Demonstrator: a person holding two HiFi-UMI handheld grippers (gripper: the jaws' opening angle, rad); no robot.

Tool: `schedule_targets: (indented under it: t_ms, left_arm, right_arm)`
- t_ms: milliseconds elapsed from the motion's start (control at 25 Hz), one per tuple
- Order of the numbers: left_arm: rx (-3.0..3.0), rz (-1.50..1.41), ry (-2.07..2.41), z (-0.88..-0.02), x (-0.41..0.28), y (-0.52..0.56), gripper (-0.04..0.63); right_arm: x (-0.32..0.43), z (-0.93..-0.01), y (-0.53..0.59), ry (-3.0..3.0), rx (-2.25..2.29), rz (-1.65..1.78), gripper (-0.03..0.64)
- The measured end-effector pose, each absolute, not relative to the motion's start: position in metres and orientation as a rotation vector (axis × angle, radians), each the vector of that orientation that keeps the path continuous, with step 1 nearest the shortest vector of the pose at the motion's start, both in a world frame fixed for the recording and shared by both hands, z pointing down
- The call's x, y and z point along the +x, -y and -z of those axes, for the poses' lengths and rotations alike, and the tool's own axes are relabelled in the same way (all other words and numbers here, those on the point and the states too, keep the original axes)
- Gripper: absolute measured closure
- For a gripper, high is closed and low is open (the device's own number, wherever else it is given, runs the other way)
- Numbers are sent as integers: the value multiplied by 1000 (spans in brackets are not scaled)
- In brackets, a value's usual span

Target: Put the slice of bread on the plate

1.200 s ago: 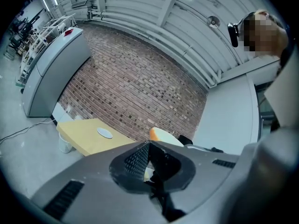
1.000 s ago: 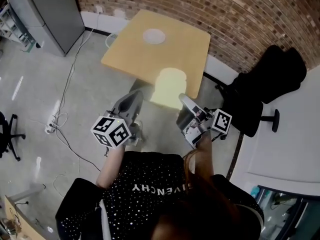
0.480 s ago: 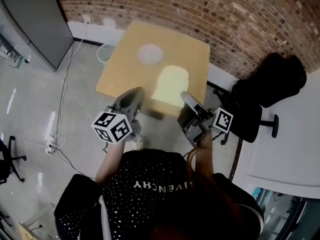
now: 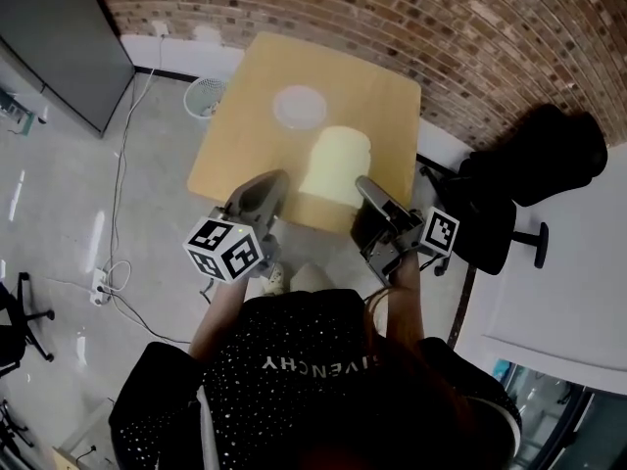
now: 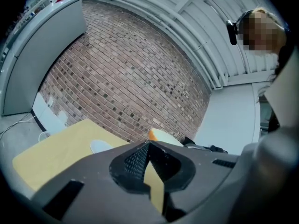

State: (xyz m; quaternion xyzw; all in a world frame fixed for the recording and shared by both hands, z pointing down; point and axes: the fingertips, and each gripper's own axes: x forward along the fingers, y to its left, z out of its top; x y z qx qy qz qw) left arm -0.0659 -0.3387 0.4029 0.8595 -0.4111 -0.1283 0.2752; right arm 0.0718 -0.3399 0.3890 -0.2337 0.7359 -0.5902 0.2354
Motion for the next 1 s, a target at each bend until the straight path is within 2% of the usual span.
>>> schedule_targets:
  t_ms: [560, 1000]
  left_arm:
    - [2231, 339, 1160, -436, -63, 441, 584]
    - [2100, 281, 1267, -497, -80, 550, 584]
  right_arm:
    - [68, -406, 479, -2117, -660, 1676, 520]
    - [46, -494, 599, -2077, -719, 1896, 520]
